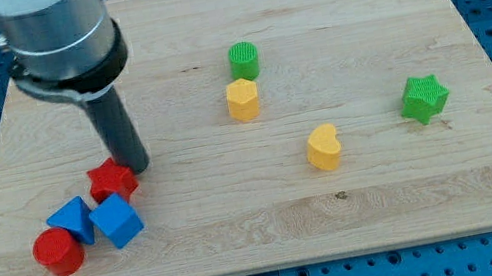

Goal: Slightly slide the yellow heart downwards

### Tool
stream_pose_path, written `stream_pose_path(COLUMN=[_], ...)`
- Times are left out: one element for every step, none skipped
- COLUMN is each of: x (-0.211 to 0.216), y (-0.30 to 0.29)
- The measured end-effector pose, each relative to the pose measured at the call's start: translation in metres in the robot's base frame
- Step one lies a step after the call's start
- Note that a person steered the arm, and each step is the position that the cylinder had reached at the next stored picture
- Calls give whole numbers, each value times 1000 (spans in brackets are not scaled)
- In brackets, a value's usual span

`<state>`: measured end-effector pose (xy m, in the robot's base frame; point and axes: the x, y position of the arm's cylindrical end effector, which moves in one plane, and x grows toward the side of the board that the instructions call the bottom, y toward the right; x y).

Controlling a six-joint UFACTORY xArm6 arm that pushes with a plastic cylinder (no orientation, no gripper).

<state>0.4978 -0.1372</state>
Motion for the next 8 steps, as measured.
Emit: stream_pose_path(x=[8,-15,-23,-19,-19,-19,-19,-19], y=[-15,-6,31,33,33,68,142,190])
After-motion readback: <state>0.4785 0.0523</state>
